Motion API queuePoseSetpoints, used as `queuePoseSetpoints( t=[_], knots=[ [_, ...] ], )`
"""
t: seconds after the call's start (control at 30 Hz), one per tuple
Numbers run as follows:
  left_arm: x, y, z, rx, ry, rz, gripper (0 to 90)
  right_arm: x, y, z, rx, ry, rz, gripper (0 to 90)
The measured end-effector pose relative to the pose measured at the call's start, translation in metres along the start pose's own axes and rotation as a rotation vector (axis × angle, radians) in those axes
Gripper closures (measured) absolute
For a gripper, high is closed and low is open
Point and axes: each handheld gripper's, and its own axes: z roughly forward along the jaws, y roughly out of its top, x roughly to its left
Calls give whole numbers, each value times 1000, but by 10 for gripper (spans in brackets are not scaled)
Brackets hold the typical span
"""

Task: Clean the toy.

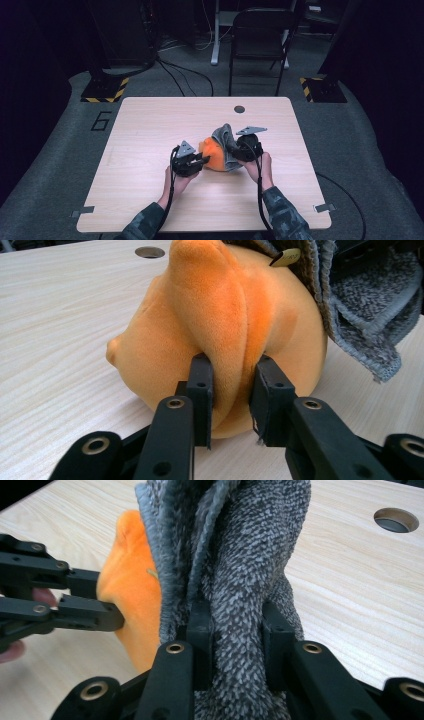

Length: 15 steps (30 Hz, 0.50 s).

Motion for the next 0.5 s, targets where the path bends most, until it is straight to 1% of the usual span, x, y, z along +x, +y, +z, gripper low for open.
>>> queuePoseSetpoints(
  t=[0.03, 0.07, 0.1, 0.13, 0.2, 0.23, 0.3, 0.33, 0.37, 0.4, 0.43, 0.47, 0.5],
  knots=[
    [0, 0, 0, -3, -1, -2, 708, 0, 0, 1, -6, -6, -9, 720],
    [1, 0, 0, -4, 6, 3, 682, -1, 0, 2, -11, -9, -6, 720],
    [0, 0, 0, -4, 7, 3, 633, -2, -1, 3, -17, -7, -2, 720],
    [0, 1, 0, 3, 12, 8, 598, -3, -2, 4, -21, -13, -10, 720],
    [0, 1, 1, 4, 31, 23, 522, -4, -2, 7, -33, -13, -7, 720],
    [-1, 2, 1, 7, 46, 33, 488, -4, -2, 8, -37, -13, -10, 720],
    [-2, 2, 1, 18, 75, 71, 415, -4, -1, 10, -48, -9, -10, 720],
    [-3, 2, 1, 19, 89, 90, 397, -5, 0, 10, -52, -6, -13, 720],
    [-3, 1, 1, 24, 93, 101, 381, -5, 0, 11, -55, -7, -13, 720],
    [-4, 1, 2, 18, 103, 114, 372, -5, 1, 12, -57, -6, -13, 720],
    [-5, 1, 3, 29, 101, 127, 354, -5, 2, 13, -57, -5, -12, 721],
    [-7, 0, 4, 27, 102, 137, 346, -5, 3, 14, -61, -7, -17, 721],
    [-9, 0, 5, 33, 102, 151, 343, -5, 3, 15, -63, -11, -11, 721]
  ],
)
